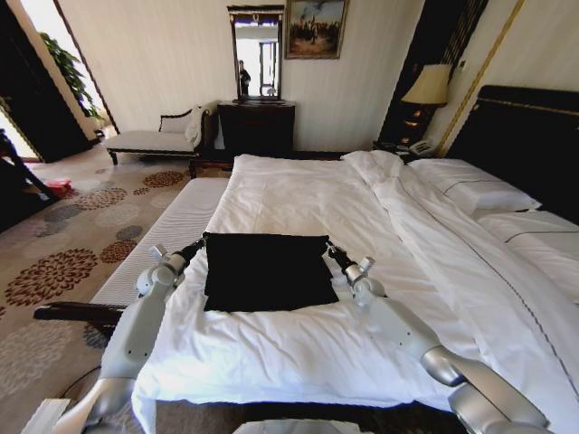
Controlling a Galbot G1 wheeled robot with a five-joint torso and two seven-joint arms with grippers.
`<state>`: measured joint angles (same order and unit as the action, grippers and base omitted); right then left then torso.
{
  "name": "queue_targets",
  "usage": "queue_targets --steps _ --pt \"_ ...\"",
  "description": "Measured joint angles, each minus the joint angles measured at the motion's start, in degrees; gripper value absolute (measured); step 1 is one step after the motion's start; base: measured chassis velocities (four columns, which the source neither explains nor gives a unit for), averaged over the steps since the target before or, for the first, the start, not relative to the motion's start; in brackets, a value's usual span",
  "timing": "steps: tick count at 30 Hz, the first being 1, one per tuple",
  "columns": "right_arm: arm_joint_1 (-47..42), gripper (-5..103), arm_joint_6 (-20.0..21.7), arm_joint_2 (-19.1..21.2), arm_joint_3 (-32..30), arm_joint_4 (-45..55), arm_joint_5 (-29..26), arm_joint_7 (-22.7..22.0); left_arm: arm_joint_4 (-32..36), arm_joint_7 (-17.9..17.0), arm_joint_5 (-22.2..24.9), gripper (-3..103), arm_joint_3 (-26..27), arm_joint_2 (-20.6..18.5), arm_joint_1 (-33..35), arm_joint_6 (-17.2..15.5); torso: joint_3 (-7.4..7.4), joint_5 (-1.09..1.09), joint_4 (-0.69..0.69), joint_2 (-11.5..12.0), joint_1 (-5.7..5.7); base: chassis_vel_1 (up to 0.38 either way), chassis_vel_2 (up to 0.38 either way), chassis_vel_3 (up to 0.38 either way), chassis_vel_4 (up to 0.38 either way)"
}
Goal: Fold the clothes on the bed.
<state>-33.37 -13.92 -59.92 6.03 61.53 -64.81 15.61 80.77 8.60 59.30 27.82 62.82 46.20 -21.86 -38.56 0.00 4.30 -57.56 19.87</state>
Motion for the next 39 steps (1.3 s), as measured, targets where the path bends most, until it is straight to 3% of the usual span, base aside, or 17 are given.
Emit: queue_targets --steps 10,27,34,35,37,38,39 --pt "-10.7 1 1.5 6.6 -2.0 17.5 -1.3 -7.3 8.8 1.8 0.0 1 1.0 -5.4 12.2 2.7 0.02 0.00 0.01 0.0 -0.02 0.000 0.000 0.000 0.000" --pt "-23.6 1 1.6 9.3 -6.5 24.0 1.3 -10.4 14.9 4.0 -6.1 1 1.5 -8.1 24.7 5.2 0.01 0.00 0.00 0.0 -0.02 0.000 0.000 0.000 0.000" --pt "-25.4 1 1.5 9.4 -6.9 24.4 3.5 -10.7 15.7 2.0 -8.3 0 0.8 -7.7 25.7 5.4 0.01 0.00 0.02 0.0 -0.01 0.000 0.000 0.000 0.000" --pt "-25.6 -2 1.4 9.4 -7.1 24.5 3.8 -10.6 16.0 1.2 -8.2 6 0.8 -7.6 25.7 5.2 0.00 0.00 0.01 0.0 -0.01 0.000 0.000 0.000 0.000" --pt "-26.3 9 1.4 9.7 -7.8 26.0 4.0 -10.6 17.8 0.3 -8.2 16 1.2 -7.7 26.1 5.0 0.00 0.01 0.01 0.0 0.00 0.000 0.000 0.000 0.000" --pt "-26.6 9 1.4 10.0 -8.2 27.1 4.0 -10.7 19.1 0.0 -8.2 22 1.7 -7.8 26.6 5.0 0.00 0.00 0.02 0.0 0.00 0.000 0.000 0.000 0.000" --pt "-26.6 9 1.4 10.0 -8.2 27.1 4.0 -10.7 19.1 0.0 -8.2 22 1.7 -7.8 26.6 5.0 0.00 0.00 0.02 0.0 0.00 0.000 0.000 0.000 0.000"
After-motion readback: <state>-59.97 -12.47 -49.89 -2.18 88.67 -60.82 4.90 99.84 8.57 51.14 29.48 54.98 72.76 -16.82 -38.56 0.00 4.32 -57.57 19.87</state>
